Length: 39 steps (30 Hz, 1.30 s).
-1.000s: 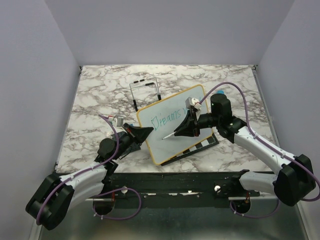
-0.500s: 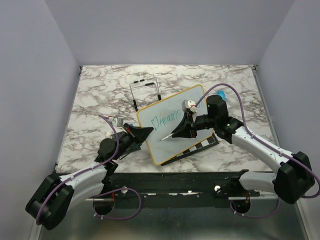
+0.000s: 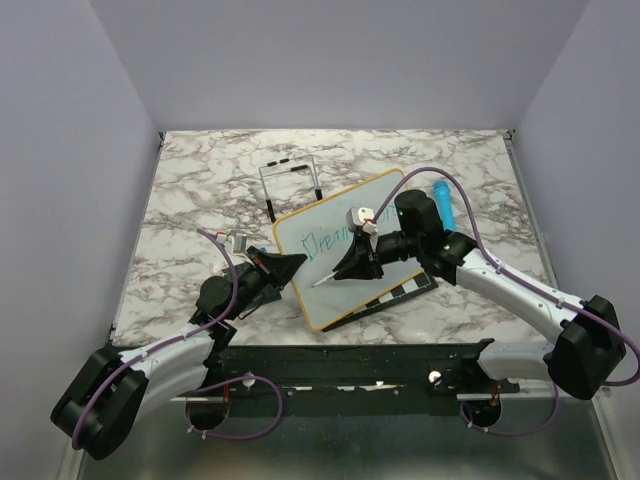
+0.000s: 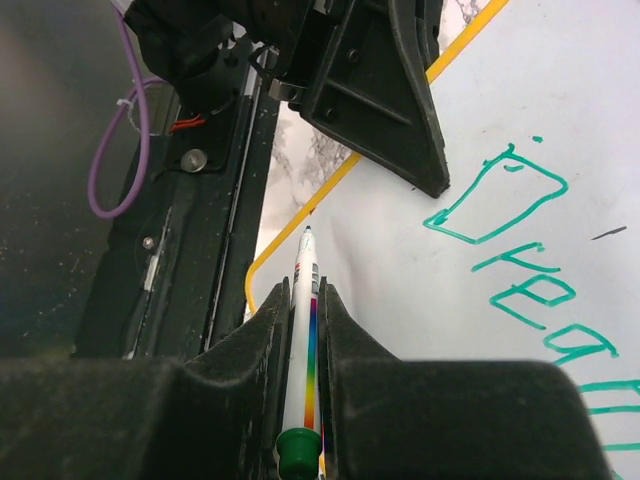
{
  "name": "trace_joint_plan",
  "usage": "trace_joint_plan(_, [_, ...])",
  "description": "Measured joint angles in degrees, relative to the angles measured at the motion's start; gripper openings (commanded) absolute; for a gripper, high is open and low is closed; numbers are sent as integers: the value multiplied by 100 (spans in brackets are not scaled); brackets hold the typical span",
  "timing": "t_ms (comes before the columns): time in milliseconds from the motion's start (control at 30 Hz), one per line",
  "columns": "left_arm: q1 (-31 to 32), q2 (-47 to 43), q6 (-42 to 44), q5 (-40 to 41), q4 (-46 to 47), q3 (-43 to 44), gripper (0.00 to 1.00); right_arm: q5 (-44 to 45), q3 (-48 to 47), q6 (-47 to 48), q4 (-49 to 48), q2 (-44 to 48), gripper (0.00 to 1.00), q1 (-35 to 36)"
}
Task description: Write a sentence on the whiteboard
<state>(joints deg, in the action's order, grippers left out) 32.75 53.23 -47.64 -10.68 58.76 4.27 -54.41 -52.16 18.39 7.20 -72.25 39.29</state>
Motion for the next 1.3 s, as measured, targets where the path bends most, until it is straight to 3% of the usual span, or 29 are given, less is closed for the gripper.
trace_joint_plan(533, [0,11,-48,55,-17,0,0,415,-223,352,428,-339,1,13])
trace_joint_plan(1300, [0,24,-74,68,-24,0,0,778,-358,-133,319,-466,1,15])
